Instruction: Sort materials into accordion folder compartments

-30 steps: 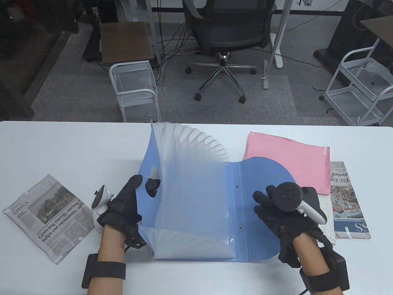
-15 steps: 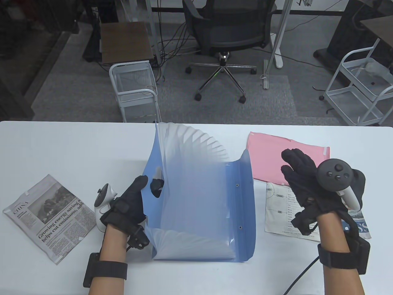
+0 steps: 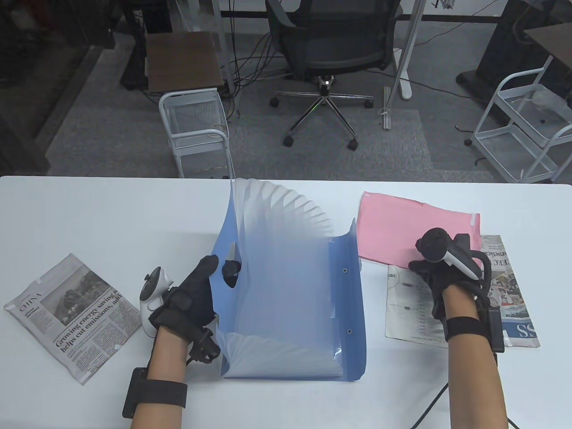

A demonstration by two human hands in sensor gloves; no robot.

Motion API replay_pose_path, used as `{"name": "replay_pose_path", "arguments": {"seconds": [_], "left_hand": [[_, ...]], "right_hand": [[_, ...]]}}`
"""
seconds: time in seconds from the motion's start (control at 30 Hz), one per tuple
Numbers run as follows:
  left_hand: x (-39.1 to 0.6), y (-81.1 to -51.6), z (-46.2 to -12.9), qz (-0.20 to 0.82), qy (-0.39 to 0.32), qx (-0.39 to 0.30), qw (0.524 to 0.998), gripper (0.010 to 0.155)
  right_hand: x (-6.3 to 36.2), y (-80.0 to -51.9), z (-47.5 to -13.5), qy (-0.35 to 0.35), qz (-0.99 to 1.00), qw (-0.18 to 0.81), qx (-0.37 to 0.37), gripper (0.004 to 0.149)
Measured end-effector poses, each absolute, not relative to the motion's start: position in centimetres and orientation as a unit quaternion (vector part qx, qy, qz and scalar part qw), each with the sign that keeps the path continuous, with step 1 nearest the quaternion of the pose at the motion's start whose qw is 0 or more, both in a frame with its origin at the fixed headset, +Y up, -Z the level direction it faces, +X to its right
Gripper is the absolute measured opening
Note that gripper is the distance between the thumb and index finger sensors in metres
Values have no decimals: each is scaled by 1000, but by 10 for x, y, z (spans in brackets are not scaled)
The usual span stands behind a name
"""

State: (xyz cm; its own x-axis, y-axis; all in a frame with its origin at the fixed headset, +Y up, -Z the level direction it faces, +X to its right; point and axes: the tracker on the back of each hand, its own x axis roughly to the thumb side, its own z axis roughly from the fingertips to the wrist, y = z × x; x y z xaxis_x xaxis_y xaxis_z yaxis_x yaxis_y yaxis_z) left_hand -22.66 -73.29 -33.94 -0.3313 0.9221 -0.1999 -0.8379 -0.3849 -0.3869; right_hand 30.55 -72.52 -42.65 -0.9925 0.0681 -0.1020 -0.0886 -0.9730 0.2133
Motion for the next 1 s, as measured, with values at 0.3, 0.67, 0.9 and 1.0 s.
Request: {"name": "replay_pose_path", "arguments": {"seconds": [0.3,0.67,0.9,1.0], "left_hand": [[-223,-733,-340,804,-108,-199,550,76],[-221,-733,-340,803,-108,-201,551,76],[-220,-732,-339,805,-108,-200,549,76],[-220,-732,-339,804,-108,-201,550,76]], "right_hand": [[303,-741,-434,114,993,-12,-40,59],[275,-748,-429,54,985,-162,17,40],[273,-733,-429,-1,981,-193,25,40],[275,-717,-431,-27,981,-189,29,43]]}}
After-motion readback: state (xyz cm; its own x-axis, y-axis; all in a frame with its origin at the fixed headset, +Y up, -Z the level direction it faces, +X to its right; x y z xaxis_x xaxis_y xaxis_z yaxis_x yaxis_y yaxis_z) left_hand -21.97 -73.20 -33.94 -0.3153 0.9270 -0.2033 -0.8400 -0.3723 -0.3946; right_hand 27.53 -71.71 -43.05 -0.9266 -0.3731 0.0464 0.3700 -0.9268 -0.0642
